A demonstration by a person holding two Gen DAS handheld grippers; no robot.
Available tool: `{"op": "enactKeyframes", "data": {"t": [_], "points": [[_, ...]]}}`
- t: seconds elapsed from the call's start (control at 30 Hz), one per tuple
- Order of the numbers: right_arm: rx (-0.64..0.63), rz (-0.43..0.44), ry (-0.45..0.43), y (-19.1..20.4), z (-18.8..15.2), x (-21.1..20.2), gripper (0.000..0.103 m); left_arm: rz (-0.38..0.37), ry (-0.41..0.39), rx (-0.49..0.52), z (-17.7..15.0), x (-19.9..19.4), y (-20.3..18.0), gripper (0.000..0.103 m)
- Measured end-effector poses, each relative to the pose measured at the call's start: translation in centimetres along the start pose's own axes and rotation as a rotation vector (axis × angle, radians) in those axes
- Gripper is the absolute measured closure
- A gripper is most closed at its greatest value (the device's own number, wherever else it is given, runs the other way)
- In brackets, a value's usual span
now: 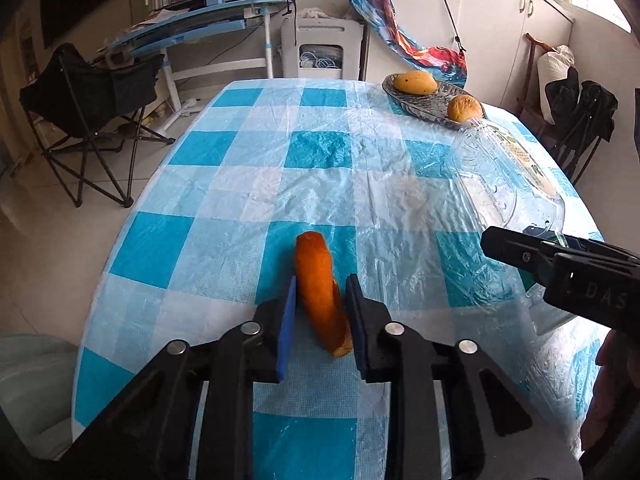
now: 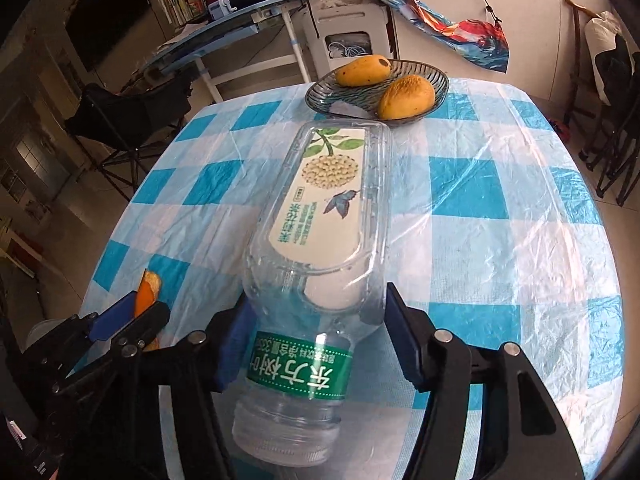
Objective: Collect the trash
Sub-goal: 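Carry the peel and bottle to the yellow bucket and open both grippers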
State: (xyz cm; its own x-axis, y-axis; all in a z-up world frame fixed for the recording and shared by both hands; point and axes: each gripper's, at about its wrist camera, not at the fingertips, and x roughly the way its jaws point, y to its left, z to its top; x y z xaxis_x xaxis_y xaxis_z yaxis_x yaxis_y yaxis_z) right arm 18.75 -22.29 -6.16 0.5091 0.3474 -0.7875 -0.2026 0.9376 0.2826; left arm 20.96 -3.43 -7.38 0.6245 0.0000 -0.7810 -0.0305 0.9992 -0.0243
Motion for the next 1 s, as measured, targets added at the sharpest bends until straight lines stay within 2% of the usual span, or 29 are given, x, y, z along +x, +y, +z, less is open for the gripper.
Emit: {"op": "enactKeyframes", "data": {"t": [0.2,0.43,0.73,1.0], "points": [[0.093,0.175,-0.021,0.4,-3.9,-3.3,0.042,-0.067,-0.003,-0.087,-1.9,-3.1,2.9,0.089],[0.09,0.282,-0.033,2.7,-8.4,-6.6,0.042,-0.113,-0.089,-0.159,-4.3,-8.6,5.6,0.089],[0.002,0.303,-0.002,5.8,-14.0,-9.5,0.042,-0.143,-0.131,-0.188,-8.1,-13.1,7.4,0.089],[-0.042,0.285,0.076,7.0,-18.8,-10.0,0.042,-0.175,-0.134,-0.156,-11.4,-15.7,6.6,0.089]]}}
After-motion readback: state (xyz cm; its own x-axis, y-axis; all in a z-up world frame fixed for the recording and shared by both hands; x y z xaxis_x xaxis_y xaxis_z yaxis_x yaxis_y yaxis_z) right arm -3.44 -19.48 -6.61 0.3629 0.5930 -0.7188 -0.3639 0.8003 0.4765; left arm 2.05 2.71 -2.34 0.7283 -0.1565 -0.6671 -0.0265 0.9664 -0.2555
